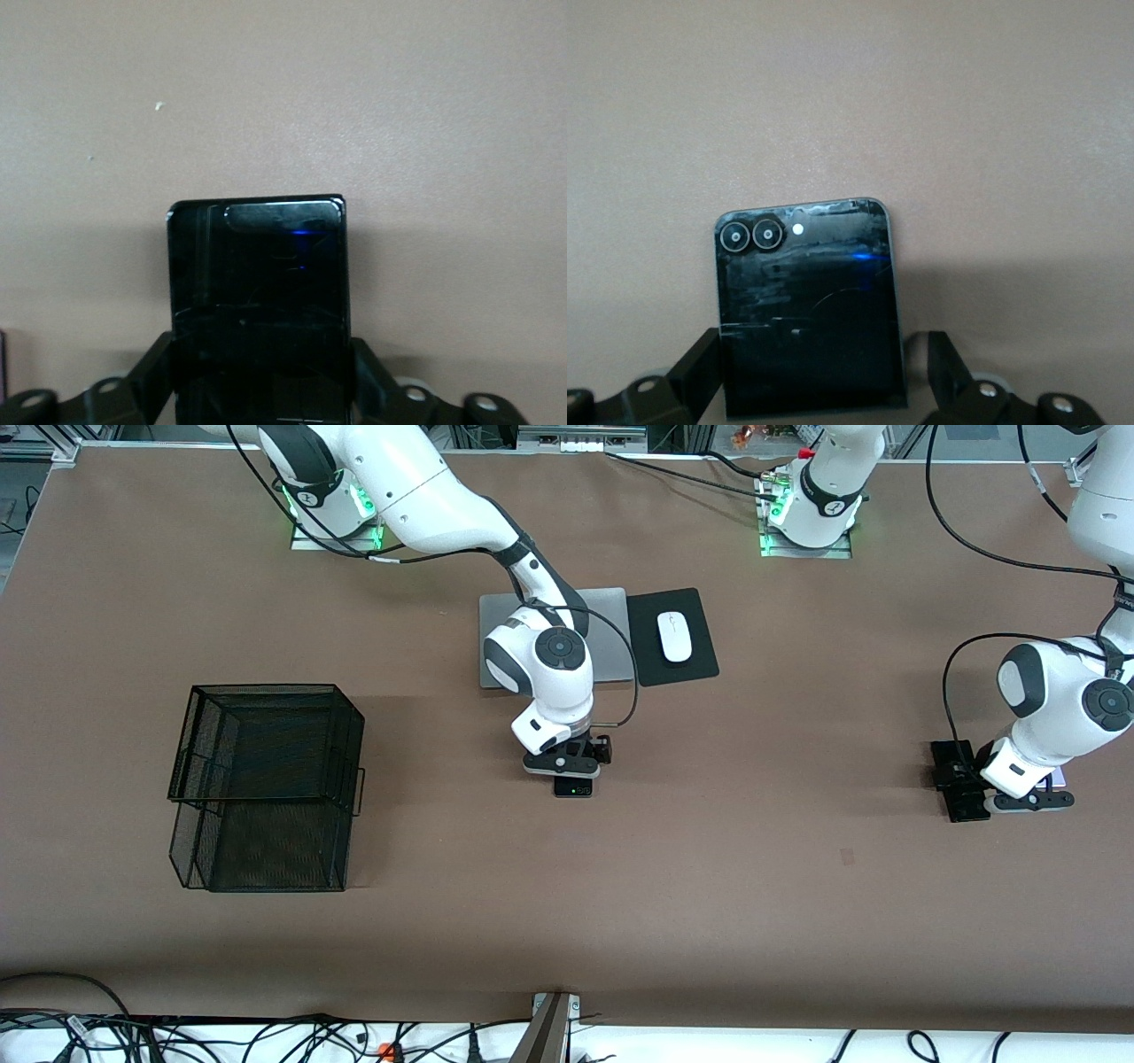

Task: Place phones with both arms
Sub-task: 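Grasp the flip phone with the right gripper while the left gripper grasps the bar phone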

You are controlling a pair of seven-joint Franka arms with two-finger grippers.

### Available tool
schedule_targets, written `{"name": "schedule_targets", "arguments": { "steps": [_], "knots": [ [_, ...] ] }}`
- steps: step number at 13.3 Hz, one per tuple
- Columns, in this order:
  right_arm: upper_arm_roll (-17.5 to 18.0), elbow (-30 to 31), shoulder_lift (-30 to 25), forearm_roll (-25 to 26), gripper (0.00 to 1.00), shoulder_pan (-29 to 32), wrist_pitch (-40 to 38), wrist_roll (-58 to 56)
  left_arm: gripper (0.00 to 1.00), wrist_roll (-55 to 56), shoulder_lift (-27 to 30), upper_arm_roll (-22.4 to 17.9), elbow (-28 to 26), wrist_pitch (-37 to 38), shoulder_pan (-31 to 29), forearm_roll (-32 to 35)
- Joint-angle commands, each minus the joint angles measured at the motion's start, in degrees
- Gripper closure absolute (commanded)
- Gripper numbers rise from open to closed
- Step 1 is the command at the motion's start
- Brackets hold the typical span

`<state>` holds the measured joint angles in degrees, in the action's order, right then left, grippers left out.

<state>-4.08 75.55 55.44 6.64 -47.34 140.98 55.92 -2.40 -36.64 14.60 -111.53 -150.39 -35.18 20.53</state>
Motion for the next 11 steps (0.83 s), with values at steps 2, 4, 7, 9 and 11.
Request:
{"name": "schedule_targets", "arguments": {
  "steps": [2,4,7,9,11],
  "knots": [
    [0.1,-1.7,1.2,0.9,0.70,0.1,0.3,-1.6,0.71,0.3,-0.2,0.8,-0.1,-0.1,-1.4,0.4],
    [0.0,-2.0,0.7,0.9,1.00,0.1,0.1,-2.0,0.77,0.3,0.1,1.2,0.2,0.5,-1.6,0.1],
    [-0.6,-2.1,-1.8,0.7,1.00,0.1,-2.4,-2.3,0.80,0.1,1.5,3.9,3.7,9.6,-1.7,-0.5],
    [-0.7,-2.1,-5.4,0.5,1.00,0.1,-8.8,-2.5,0.87,0.0,3.1,7.1,8.1,20.1,-1.6,-0.5],
    [-0.8,-2.2,-9.5,0.3,1.00,0.1,-15.3,-2.7,0.86,0.0,3.2,10.9,14.0,31.0,-1.4,-0.5]
  ]
}}
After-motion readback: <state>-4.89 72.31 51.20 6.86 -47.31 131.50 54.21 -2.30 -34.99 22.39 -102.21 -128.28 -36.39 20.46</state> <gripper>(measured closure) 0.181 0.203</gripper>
